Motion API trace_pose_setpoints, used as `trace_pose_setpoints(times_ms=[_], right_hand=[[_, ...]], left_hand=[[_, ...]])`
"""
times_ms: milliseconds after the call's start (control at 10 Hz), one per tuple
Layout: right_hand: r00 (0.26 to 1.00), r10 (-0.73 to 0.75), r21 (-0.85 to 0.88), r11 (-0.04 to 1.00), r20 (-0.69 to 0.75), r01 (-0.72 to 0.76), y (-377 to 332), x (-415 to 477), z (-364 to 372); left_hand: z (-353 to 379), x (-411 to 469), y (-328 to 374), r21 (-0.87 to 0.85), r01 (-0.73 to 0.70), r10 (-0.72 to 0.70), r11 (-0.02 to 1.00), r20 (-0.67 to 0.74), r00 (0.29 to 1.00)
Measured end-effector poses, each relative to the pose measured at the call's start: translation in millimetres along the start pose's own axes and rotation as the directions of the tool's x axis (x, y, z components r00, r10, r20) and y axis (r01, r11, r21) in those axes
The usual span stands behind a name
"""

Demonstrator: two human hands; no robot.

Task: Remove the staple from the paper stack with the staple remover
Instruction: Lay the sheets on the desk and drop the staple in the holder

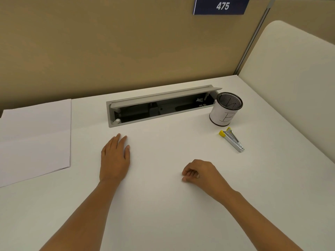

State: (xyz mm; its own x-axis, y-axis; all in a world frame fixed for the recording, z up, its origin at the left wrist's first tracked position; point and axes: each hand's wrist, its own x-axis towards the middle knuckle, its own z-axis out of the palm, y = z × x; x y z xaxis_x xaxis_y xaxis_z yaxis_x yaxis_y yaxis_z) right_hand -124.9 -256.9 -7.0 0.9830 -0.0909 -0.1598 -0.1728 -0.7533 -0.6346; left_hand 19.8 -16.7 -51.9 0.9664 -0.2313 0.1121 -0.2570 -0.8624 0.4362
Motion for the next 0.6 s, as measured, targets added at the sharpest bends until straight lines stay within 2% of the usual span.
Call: trace_pose_setpoints(times_ms=[200, 400, 500, 600], right_hand=[[0.992, -0.123, -0.148, 0.981, 0.006, 0.123, -5, 4, 4], [0.975, -0.206, -0.274, 0.936, 0.08, 0.22, -2, 6, 12], [0.989, -0.144, -0.139, 0.98, 0.014, 0.145, -2, 8, 4], [0.985, -0.031, 0.111, 0.993, -0.168, 0.051, -9, 22, -18]], left_hand=[[0, 0, 2, -0.006, -0.001, 0.001, 1.0, 0.003, 1.0], [0, -1, 1, -0.006, 0.0, 0.0, 1.0, 0.004, 1.0], [1, -1, 1, -0.004, 0.001, -0.001, 1.0, 0.004, 1.0], [1, 0, 1, -0.006, 0.006, -0.006, 1.0, 0.008, 1.0]])
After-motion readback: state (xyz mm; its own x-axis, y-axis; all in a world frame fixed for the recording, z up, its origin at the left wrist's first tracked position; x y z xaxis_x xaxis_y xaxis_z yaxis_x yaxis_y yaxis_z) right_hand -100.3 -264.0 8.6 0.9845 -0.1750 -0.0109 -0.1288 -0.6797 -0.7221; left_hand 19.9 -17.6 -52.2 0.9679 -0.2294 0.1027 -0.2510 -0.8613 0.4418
